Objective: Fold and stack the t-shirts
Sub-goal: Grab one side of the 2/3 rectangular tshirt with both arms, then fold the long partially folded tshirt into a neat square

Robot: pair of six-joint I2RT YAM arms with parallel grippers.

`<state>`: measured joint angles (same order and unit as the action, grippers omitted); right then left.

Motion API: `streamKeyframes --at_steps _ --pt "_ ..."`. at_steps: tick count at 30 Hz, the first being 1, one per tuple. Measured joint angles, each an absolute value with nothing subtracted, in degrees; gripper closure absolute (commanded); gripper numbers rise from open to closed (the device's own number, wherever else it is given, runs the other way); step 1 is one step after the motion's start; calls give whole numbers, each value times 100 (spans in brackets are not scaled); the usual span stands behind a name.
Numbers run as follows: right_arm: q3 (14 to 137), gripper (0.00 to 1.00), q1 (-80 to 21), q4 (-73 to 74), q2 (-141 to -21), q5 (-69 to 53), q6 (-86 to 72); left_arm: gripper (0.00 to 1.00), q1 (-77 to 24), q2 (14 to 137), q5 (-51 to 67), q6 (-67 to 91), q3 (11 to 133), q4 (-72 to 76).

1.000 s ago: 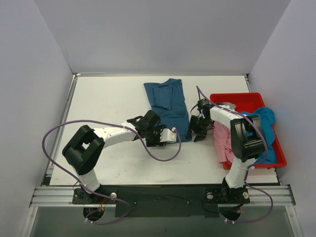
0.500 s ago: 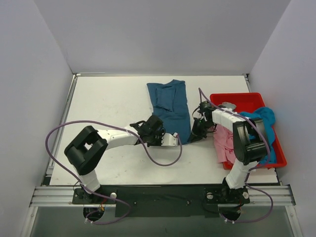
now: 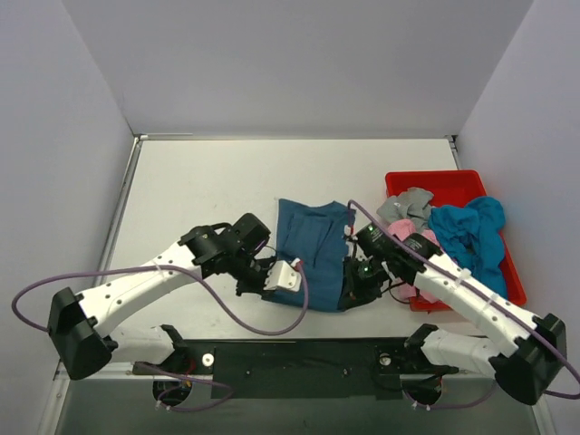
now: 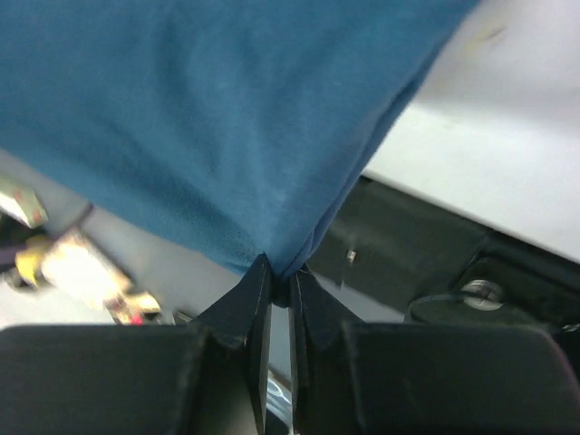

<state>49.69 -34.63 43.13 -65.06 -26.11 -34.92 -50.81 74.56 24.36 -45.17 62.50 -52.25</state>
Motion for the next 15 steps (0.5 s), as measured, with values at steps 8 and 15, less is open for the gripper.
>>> streamKeyframes --at_steps 8,15 --pt "5450 100 -5135 4890 -5631 -2742 -4571 100 -5116 6611 3546 -4222 6862 -6967" --pt "5857 100 -3409 4943 -6324 -3004 -4156 100 -4056 7234 3695 -3489 7363 -6716"
